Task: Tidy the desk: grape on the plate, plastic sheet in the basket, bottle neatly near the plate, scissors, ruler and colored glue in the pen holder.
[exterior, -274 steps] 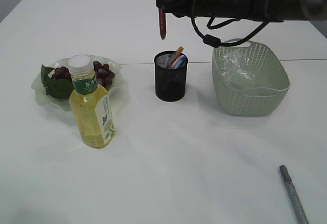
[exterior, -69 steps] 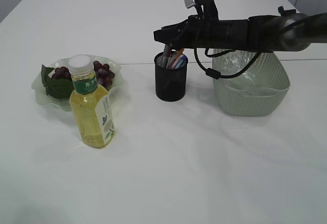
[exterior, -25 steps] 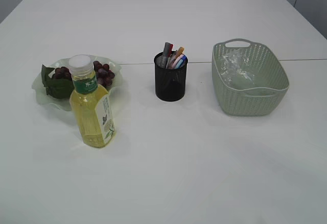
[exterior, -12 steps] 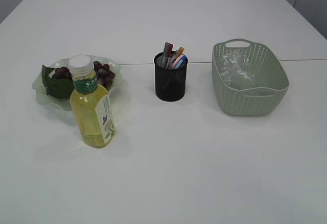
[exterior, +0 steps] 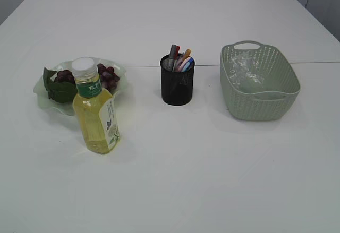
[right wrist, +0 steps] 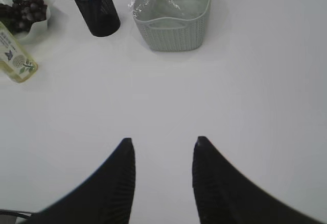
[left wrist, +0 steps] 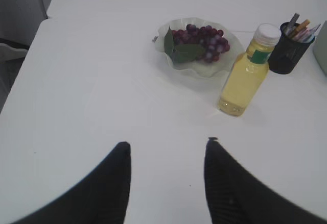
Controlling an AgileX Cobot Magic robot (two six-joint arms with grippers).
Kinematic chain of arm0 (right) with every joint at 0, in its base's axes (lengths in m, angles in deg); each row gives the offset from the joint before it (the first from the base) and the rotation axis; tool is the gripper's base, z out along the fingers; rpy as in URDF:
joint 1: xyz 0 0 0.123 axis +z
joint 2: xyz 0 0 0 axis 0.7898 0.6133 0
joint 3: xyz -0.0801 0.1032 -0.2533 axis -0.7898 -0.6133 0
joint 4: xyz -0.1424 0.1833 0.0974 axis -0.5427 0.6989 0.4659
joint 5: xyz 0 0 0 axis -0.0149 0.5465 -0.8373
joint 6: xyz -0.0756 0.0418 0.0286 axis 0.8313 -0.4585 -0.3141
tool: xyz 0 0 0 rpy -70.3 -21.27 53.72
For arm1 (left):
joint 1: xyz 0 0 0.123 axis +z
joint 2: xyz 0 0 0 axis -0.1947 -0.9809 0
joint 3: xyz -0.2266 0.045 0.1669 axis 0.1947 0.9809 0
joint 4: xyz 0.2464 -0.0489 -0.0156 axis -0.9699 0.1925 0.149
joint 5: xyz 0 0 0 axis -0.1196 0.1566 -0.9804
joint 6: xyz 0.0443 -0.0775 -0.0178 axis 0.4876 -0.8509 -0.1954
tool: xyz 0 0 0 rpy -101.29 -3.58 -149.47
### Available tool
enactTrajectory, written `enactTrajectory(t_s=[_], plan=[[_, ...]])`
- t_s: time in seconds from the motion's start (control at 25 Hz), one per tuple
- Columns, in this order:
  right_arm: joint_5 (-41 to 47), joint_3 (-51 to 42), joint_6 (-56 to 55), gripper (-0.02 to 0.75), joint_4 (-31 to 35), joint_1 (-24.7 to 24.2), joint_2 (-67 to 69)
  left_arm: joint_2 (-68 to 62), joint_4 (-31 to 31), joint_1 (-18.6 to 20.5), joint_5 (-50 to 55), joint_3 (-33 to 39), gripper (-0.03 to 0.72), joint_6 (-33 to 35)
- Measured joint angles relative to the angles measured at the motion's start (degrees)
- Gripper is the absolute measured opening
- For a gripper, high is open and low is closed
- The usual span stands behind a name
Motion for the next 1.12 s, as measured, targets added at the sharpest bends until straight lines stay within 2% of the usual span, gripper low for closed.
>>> enactTrajectory(t_s=[0.2,0.48,0.68,1.12], plan=[[1.35,-1.2,0.51,0.28,0.22,0.09,-6.49,8.45,-0.13,0.0,0.12,5.42,0.35,0.0],[1.67,-8.2,5.97,0.28,1.93,0.09,-10.37,8.87,0.45,0.0,0.57,11.09,0.35,0.75],[1.14,-11.92,10.51,0.28,3.27,0.09,-10.37,8.87,1.36,0.0,-0.08,15.93,0.35,4.2],[-4.71,-14.29,11.98,0.28,2.95,0.09,-10.37,8.87,2.15,0.0,-8.69,18.76,0.35,6.12]])
